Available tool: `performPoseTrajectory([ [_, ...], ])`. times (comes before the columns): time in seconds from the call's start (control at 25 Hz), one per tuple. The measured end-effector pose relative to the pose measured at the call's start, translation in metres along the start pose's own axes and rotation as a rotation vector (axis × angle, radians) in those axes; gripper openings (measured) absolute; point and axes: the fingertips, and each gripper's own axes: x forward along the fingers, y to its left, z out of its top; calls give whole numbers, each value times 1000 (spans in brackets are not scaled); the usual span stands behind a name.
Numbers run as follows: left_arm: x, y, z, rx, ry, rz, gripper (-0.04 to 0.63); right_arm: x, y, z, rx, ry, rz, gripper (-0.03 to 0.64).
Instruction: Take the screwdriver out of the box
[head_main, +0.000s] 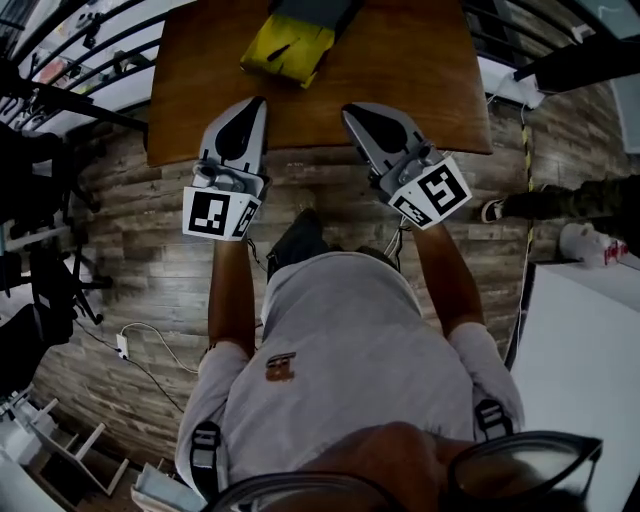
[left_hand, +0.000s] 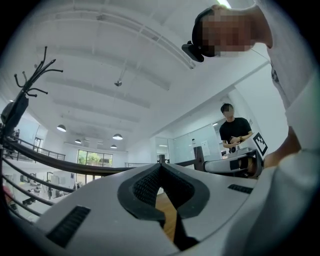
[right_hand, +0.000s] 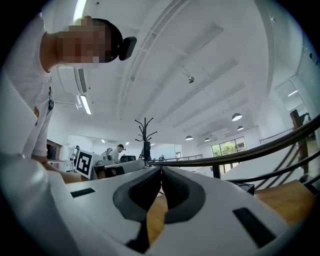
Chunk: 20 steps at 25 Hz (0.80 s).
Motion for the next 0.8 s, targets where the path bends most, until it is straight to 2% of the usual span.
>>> performPoseTrajectory([
  [0.36, 61, 90, -40, -1, 48, -99, 20, 94, -54, -11, -19, 31, -77, 32],
  [0.6, 93, 132, -74, -14, 95, -141, 18, 128, -80, -25, -26, 67, -124, 32],
  [0.8, 117, 152, -98, -2, 146, -165, 20, 141, -103, -35, -16, 96, -148, 32],
])
